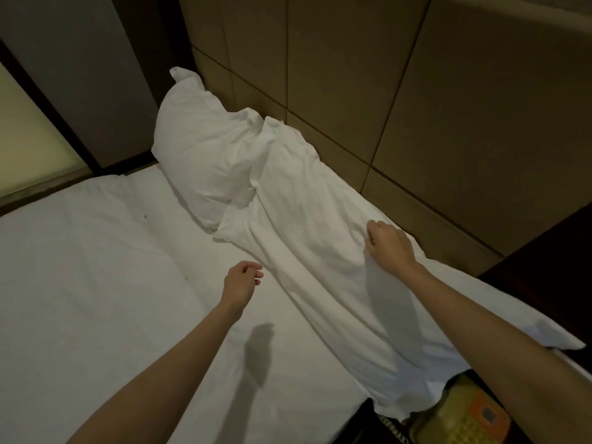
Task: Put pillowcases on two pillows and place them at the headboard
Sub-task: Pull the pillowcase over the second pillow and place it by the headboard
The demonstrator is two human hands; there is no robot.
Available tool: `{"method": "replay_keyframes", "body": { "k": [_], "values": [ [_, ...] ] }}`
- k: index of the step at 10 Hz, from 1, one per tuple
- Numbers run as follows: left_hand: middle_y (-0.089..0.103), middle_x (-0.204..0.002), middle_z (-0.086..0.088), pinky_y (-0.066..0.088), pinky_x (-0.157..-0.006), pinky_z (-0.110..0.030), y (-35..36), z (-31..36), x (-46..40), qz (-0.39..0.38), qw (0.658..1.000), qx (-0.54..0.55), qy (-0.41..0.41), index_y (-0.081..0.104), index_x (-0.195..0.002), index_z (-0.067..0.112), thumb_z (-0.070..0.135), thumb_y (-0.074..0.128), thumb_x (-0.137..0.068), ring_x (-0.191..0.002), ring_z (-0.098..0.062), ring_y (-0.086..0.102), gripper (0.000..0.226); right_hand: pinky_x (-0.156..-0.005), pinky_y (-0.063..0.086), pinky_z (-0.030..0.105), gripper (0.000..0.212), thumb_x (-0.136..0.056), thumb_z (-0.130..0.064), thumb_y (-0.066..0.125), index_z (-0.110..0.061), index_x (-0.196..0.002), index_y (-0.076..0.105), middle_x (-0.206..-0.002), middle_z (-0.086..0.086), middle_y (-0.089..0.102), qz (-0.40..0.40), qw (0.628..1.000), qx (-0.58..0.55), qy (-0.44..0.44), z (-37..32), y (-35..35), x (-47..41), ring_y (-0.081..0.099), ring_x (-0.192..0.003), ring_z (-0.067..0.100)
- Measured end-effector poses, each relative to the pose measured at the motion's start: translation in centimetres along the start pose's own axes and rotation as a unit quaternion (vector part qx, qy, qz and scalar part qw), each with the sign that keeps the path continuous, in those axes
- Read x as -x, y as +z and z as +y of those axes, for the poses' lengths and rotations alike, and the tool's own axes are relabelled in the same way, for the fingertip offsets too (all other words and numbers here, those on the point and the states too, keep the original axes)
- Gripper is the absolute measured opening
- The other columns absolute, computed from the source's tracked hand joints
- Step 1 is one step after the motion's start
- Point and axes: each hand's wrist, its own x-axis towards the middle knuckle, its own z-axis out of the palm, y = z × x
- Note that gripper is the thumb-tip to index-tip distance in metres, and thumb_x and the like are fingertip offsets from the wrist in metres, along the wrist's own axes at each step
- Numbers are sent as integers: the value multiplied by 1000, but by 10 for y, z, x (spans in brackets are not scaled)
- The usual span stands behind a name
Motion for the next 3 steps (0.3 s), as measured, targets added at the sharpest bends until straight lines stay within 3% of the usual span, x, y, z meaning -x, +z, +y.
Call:
{"method": "replay_keyframes", "body": {
  "k": [2,3],
  "values": [
    [66,-84,-4,42,-63,-23,-34,18,1,18,999,19,19,66,-95,9,8,37,-90,-75,-18,59,29,-55,37,34,19,-88,-21,56,-9,-75,50,-72,6,57,-30,986,-163,27,-49,-18,-18,52,-66,26],
    [66,-81,-4,43,-64,-24,-65,37,5,43,998,31,32,66,-92,10,8,38,-90,-72,-18,59,29,-57,44,38,19,-86,-20,59,-6,-74,55,-72,9,60,-17,970,-240,17,-81,-31,-30,55,-66,28]
  ]
}}
